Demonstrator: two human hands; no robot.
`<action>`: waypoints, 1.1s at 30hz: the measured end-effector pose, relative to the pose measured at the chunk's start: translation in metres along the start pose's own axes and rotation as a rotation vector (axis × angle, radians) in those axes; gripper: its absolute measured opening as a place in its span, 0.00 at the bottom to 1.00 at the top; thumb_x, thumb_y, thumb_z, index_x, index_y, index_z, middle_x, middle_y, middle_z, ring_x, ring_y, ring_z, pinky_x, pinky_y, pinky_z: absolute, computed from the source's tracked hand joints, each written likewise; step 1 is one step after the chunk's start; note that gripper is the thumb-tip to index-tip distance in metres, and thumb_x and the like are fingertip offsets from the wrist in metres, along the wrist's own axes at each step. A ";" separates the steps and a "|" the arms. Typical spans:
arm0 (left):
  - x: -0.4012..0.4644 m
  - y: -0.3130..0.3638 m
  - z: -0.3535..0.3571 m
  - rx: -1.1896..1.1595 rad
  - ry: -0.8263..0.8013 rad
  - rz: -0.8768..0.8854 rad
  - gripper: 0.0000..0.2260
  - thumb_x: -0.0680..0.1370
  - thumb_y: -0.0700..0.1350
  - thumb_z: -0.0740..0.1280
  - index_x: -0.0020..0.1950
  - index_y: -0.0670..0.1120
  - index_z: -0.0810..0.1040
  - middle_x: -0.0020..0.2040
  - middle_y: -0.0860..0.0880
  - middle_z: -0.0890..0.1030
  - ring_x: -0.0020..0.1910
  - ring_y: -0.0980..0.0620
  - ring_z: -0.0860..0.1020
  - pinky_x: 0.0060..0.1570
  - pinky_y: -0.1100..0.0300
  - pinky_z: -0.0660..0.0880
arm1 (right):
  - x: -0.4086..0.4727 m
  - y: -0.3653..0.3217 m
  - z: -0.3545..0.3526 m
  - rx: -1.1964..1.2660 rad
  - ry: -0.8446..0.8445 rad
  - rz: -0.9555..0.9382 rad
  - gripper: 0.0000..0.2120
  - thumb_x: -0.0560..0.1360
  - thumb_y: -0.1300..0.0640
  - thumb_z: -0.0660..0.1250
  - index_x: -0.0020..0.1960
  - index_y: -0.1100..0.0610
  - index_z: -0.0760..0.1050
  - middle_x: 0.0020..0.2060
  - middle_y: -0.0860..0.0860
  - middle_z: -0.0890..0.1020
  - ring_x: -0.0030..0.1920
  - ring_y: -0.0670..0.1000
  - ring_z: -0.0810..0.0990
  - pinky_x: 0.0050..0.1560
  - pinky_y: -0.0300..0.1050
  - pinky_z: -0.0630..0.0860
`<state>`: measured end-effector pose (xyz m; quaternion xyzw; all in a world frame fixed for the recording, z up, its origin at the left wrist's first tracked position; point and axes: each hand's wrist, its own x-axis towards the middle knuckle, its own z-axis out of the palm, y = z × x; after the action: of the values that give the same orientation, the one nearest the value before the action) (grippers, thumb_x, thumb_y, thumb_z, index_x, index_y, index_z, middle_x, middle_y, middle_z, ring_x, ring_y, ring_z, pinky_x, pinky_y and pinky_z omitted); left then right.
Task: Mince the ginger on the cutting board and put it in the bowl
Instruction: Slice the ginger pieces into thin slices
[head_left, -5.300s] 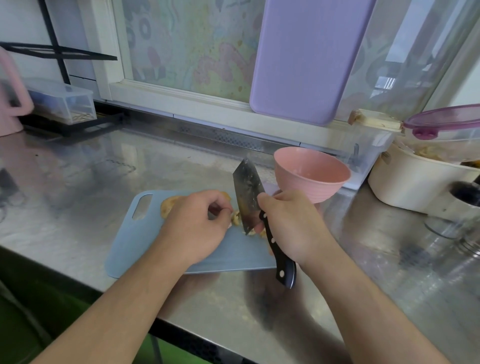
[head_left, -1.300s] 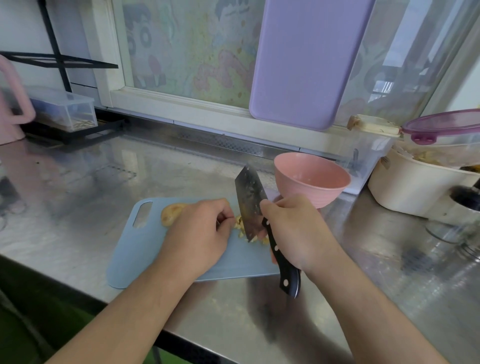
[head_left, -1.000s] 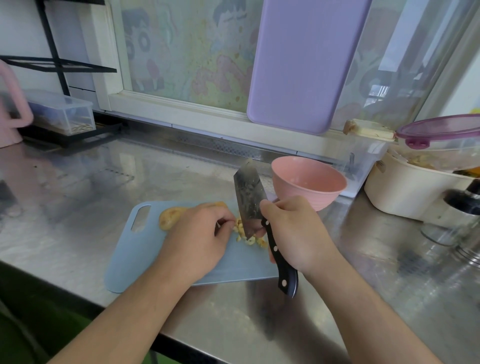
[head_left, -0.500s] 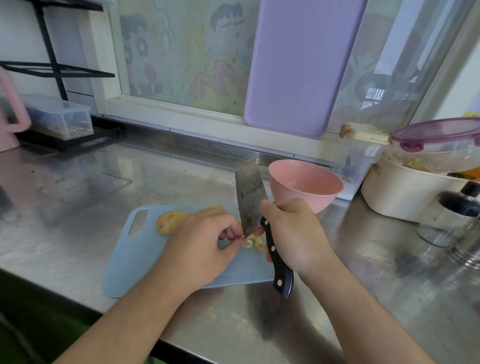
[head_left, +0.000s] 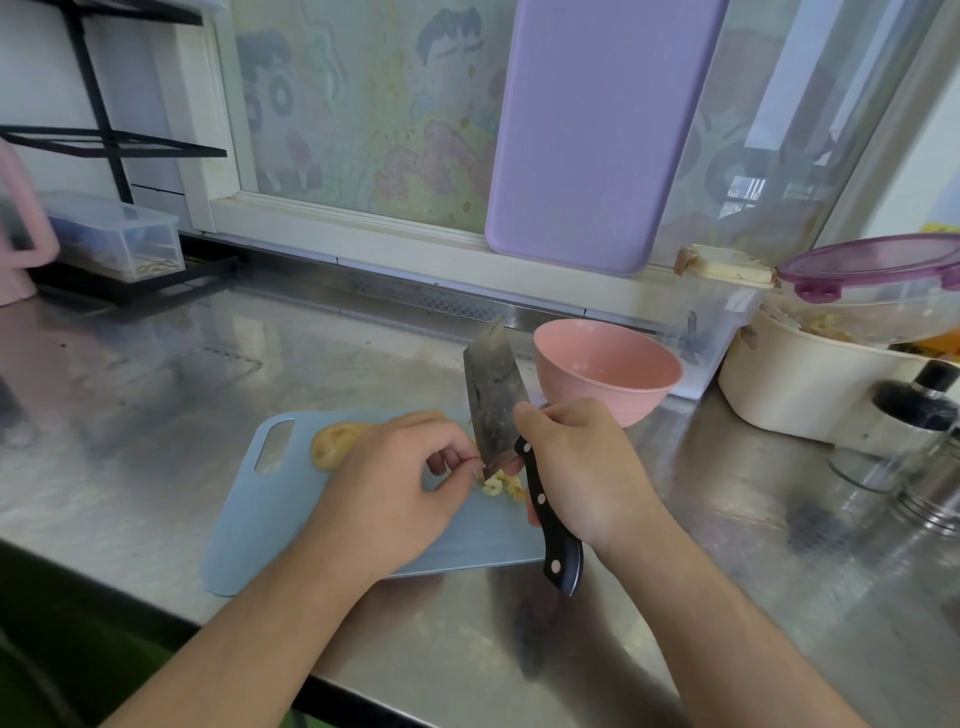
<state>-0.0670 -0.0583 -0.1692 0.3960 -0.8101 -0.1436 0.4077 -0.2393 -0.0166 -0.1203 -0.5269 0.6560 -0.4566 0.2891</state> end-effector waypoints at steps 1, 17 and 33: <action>0.000 0.000 -0.001 -0.004 0.001 -0.014 0.08 0.75 0.42 0.76 0.41 0.55 0.82 0.38 0.59 0.79 0.43 0.57 0.78 0.40 0.70 0.69 | 0.000 0.000 0.000 -0.004 -0.002 -0.004 0.24 0.82 0.54 0.62 0.41 0.76 0.74 0.36 0.72 0.81 0.23 0.56 0.73 0.28 0.47 0.72; 0.003 0.002 0.002 -0.003 0.009 -0.164 0.06 0.79 0.44 0.71 0.43 0.53 0.82 0.38 0.57 0.81 0.42 0.59 0.78 0.39 0.65 0.73 | -0.008 -0.003 -0.002 -0.254 0.007 -0.104 0.18 0.75 0.52 0.65 0.33 0.64 0.71 0.23 0.52 0.69 0.25 0.53 0.68 0.29 0.52 0.69; -0.001 0.024 -0.020 -0.192 0.299 -0.163 0.11 0.79 0.37 0.69 0.38 0.48 0.78 0.34 0.54 0.78 0.36 0.56 0.75 0.36 0.69 0.68 | -0.018 -0.005 -0.009 -0.920 0.010 -0.395 0.14 0.74 0.40 0.66 0.48 0.51 0.71 0.43 0.49 0.81 0.41 0.56 0.79 0.41 0.49 0.79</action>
<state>-0.0632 -0.0403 -0.1441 0.4366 -0.6882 -0.1923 0.5465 -0.2399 0.0027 -0.1143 -0.7119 0.6783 -0.1685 -0.0686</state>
